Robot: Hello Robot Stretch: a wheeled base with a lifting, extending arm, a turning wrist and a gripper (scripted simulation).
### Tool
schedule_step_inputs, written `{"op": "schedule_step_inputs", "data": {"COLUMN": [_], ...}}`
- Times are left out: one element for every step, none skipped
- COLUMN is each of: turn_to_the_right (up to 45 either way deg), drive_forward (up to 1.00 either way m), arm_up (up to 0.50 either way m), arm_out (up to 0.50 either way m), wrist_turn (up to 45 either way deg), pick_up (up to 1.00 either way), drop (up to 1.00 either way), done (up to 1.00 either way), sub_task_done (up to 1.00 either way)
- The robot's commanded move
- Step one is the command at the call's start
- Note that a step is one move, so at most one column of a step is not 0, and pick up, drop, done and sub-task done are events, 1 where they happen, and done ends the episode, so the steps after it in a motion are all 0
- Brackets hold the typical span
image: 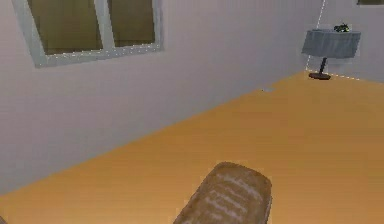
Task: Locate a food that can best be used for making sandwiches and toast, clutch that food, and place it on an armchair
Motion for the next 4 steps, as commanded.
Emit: {"op": "schedule_step_inputs", "data": {"turn_to_the_right": [45.0,3.0,0.0,0.0], "drive_forward": [0.00,0.00,1.00,0.30], "arm_up": [0.00,0.00,0.00,0.00], "arm_out": [0.00,0.00,0.00,0.00], "wrist_turn": [0.0,0.0,0.0,0.0], "pick_up": [0.00,0.00,0.00,0.00], "drop": [0.00,0.00,0.00,0.00], "done": [0.00,0.00,0.00,0.00], "sub_task_done": [0.00,0.00,0.00,0.00]}}
